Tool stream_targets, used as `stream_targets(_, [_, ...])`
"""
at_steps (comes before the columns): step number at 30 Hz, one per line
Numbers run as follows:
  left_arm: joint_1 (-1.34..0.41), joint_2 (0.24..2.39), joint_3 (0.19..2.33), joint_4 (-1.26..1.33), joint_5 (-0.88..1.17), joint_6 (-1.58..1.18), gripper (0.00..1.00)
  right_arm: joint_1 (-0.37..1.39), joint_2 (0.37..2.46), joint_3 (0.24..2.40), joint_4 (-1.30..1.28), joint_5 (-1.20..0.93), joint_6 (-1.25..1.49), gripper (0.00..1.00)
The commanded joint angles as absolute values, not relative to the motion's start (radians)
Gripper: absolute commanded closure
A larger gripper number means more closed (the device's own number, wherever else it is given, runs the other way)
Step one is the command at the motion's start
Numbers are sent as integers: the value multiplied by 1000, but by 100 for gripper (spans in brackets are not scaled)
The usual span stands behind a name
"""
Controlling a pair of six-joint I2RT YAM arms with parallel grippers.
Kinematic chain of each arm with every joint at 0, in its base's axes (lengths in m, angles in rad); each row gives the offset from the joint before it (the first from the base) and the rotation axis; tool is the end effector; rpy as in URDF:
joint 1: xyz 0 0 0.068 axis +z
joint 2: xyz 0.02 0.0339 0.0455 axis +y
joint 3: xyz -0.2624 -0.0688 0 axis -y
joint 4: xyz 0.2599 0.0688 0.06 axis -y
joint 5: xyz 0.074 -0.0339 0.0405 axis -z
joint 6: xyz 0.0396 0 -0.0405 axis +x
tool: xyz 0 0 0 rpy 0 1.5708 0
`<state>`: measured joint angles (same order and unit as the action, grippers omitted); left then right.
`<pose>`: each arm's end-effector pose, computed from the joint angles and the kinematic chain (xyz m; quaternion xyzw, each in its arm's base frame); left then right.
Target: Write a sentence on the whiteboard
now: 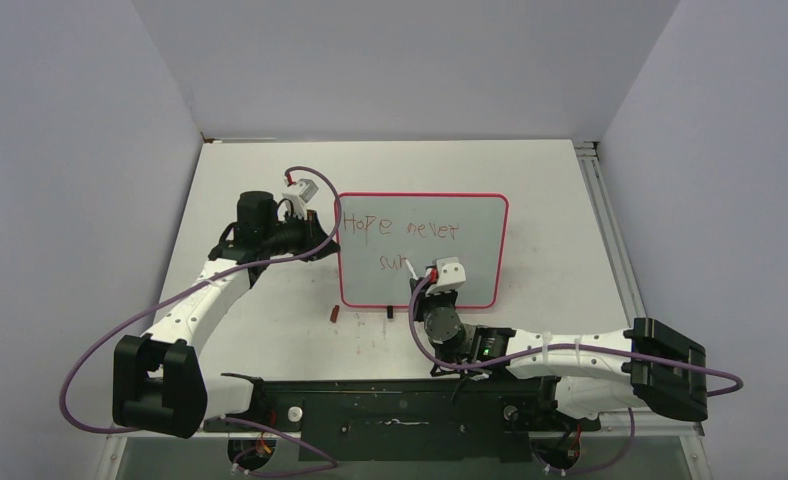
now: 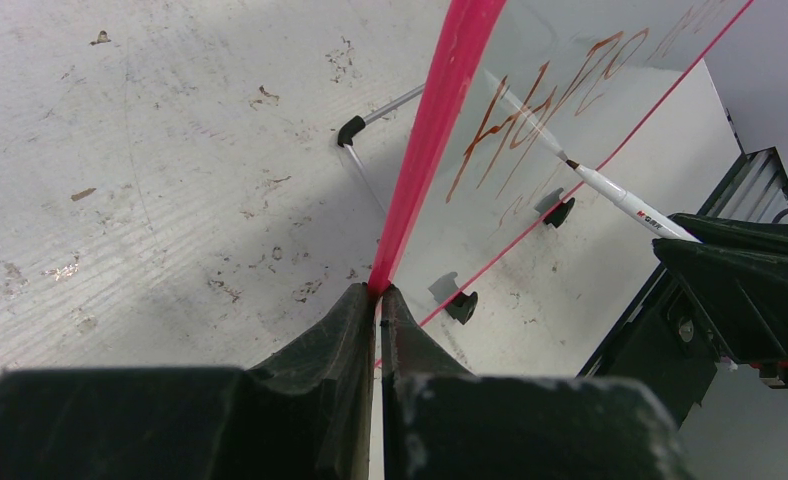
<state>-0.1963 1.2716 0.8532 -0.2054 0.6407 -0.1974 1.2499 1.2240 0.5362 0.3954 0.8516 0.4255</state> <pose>0.2802 -0.0798 0.2517 0.1431 0.8448 -0.3595 0.3696 0.1120 0.2426 0.2128 -0.0671 0.7684 0.1819 0.6099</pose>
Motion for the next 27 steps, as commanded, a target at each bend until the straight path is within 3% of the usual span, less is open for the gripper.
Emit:
stream_targets(1, [-206,1249,869,-178,682,-198,97,1229,1209,523,375,916,432,95])
stream_targets(27, [-204,1249,873,-184,667,-204,96,1260,1128,543,428,819,311,95])
